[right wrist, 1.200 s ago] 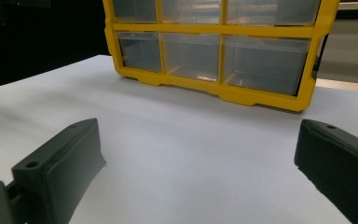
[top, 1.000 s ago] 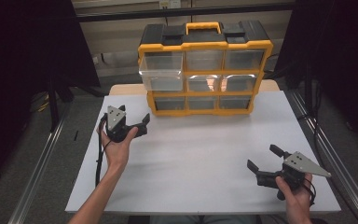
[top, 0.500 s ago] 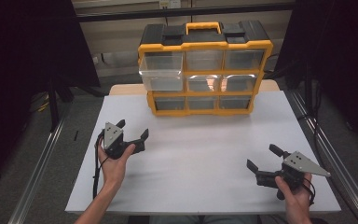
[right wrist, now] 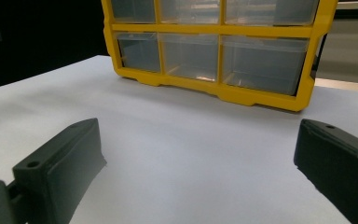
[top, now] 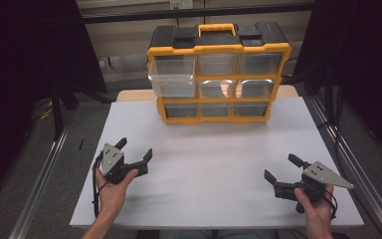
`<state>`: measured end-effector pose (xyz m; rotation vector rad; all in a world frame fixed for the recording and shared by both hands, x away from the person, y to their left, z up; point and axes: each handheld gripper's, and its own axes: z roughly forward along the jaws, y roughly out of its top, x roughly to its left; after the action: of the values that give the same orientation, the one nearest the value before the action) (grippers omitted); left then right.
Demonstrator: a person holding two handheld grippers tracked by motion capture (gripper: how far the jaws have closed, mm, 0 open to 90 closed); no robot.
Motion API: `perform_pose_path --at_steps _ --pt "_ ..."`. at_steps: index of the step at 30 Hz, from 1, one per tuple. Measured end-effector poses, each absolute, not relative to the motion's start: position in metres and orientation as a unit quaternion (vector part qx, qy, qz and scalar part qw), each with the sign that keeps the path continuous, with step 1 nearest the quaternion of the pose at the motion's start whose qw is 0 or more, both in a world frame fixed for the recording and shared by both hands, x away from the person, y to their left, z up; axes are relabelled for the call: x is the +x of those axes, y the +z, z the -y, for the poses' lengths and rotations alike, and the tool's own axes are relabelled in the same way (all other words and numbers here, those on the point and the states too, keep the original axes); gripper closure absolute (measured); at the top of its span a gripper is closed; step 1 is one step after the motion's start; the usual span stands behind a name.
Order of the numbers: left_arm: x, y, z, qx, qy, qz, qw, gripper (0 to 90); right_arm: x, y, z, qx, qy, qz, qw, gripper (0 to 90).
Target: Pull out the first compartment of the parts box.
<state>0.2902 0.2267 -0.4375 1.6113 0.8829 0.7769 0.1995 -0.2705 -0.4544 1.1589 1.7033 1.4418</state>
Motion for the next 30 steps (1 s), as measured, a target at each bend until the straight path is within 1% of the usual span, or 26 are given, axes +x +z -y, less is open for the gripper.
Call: perform_pose_path --at_steps 2,4,5,13,14,18,21,24,25,28,30 --pt "0.283 -0.437 -0.230 0.678 0.323 -0.381 0.539 5.8 0.199 -0.454 0.270 0.436 0.545 -0.647 0.306 0.9" --pt "0.275 -0.438 -0.235 0.677 0.329 -0.377 0.540 3.4 0.199 -0.454 0.269 0.437 0.546 -0.647 0.305 0.9" --pt "0.272 -0.438 -0.237 0.675 0.323 -0.380 0.544 4.0 0.199 -0.454 0.269 0.436 0.545 -0.647 0.306 0.9" --pt "0.253 -0.437 -0.254 0.666 0.326 -0.396 0.542 4.1 0.198 -0.454 0.270 0.438 0.543 -0.645 0.310 0.9" --pt "0.252 -0.437 -0.254 0.662 0.322 -0.396 0.548 4.0 0.198 -0.454 0.270 0.440 0.544 -0.643 0.312 0.9" --pt "0.245 -0.438 -0.260 0.671 0.328 -0.393 0.536 4.0 0.198 -0.454 0.271 0.439 0.545 -0.642 0.313 0.9" --pt "0.243 -0.438 -0.265 0.665 0.326 -0.401 0.539 4.0 0.197 -0.454 0.272 0.441 0.544 -0.642 0.313 0.9" --pt "0.236 -0.442 -0.268 0.672 0.328 -0.398 0.532 4.0 0.197 -0.454 0.273 0.445 0.543 -0.639 0.313 0.9" --pt "0.234 -0.443 -0.270 0.670 0.335 -0.398 0.530 4.0 0.197 -0.454 0.273 0.446 0.542 -0.639 0.315 0.9" --pt "0.237 -0.444 -0.274 0.657 0.323 -0.406 0.547 4.0 0.197 -0.454 0.274 0.449 0.541 -0.637 0.314 0.9" --pt "0.238 -0.443 -0.277 0.658 0.335 -0.401 0.543 4.0 0.197 -0.454 0.275 0.449 0.540 -0.638 0.316 0.9"
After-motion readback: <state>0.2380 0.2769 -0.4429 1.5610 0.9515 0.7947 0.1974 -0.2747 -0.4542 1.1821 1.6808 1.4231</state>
